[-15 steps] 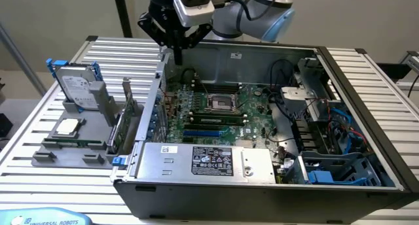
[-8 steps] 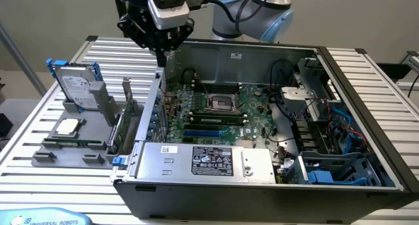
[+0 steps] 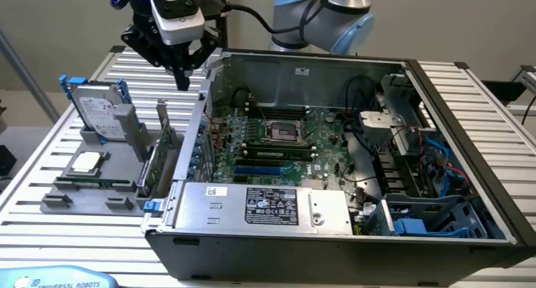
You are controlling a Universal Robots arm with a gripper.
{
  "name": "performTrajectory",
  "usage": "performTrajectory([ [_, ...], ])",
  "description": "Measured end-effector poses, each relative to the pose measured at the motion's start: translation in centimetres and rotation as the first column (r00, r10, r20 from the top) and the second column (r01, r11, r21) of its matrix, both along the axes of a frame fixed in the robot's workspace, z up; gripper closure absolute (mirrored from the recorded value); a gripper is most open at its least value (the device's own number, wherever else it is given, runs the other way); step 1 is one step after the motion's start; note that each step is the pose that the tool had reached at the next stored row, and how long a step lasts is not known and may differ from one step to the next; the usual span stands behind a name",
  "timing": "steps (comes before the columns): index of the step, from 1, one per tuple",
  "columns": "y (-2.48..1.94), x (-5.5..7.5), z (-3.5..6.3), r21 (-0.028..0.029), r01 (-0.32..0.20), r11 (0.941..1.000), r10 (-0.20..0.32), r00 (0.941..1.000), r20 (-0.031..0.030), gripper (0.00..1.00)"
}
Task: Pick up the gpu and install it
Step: 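Reach for the gpu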
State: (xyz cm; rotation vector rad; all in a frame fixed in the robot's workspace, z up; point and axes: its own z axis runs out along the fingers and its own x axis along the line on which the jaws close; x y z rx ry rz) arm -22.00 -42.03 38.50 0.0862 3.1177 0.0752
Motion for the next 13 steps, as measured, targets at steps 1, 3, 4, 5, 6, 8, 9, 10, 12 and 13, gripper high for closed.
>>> performTrajectory([
  [1, -0.06, -0.5, -0.14, 0.0001, 0.000, 1.0000, 0.000, 1.0000, 0.0000, 0.89],
  [3, -0.16, -1.4, -0.41, 0.0000, -0.001, 1.0000, 0.001, 1.0000, 0.0000, 0.89],
  [4, -0.21, -1.8, -0.56, 0.0001, -0.001, 1.0000, 0.001, 1.0000, 0.0000, 0.89],
  [5, -0.25, -2.3, -0.71, 0.0000, -0.001, 1.0000, 0.001, 1.0000, 0.0000, 0.89],
  [6, -0.29, -2.7, -0.86, 0.0000, -0.001, 1.0000, 0.001, 1.0000, 0.0000, 0.89],
  [8, -0.37, -3.7, -1.18, 0.0000, -0.002, 1.0000, 0.002, 1.0000, 0.0000, 0.89],
  [9, -0.41, -4.1, -1.33, 0.0001, -0.002, 1.0000, 0.002, 1.0000, 0.0000, 0.89],
  [10, -0.45, -4.6, -1.48, 0.0000, -0.002, 1.0000, 0.002, 1.0000, 0.0000, 0.89],
  [12, -0.51, -5.5, -1.81, 0.0000, -0.003, 1.0000, 0.003, 1.0000, -0.0001, 0.89],
  [13, -0.52, -5.9, -1.99, -0.0001, -0.003, 1.0000, 0.003, 1.0000, -0.0001, 0.89],
])
